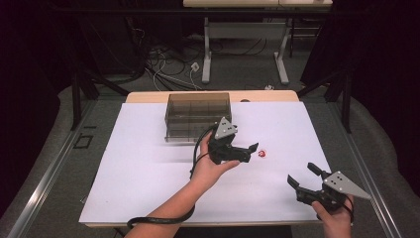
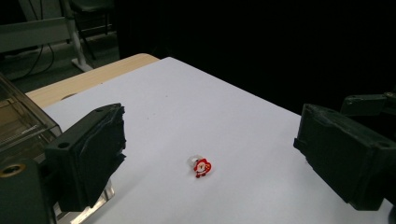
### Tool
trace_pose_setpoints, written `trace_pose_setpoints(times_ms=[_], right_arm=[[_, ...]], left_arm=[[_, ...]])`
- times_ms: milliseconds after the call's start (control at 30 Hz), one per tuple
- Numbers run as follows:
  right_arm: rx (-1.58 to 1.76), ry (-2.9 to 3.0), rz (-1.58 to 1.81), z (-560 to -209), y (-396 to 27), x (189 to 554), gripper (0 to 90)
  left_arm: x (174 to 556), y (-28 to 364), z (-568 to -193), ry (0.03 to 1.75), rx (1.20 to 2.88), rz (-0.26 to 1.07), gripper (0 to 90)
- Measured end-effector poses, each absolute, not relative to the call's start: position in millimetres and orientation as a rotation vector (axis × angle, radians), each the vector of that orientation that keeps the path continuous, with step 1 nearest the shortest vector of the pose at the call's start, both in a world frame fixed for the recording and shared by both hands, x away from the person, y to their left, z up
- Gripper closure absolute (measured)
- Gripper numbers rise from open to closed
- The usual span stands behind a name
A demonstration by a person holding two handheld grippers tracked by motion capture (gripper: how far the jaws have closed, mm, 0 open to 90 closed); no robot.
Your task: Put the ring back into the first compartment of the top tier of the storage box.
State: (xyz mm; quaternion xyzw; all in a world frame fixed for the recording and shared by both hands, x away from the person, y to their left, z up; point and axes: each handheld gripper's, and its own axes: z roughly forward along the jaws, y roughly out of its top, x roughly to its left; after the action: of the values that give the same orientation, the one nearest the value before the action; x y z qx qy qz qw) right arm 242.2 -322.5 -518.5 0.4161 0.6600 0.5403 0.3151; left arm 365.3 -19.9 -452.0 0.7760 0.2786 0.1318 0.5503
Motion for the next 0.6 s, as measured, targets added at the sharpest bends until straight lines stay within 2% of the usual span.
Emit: trace_pose_setpoints(times_ms=[600], right_arm=[[1.096,1.753,1.423,-518.9,-324.2,243.0,14.9]], left_arm=[[391.4,-55.9,-458.9,0.718,1.875,0.305,14.9]])
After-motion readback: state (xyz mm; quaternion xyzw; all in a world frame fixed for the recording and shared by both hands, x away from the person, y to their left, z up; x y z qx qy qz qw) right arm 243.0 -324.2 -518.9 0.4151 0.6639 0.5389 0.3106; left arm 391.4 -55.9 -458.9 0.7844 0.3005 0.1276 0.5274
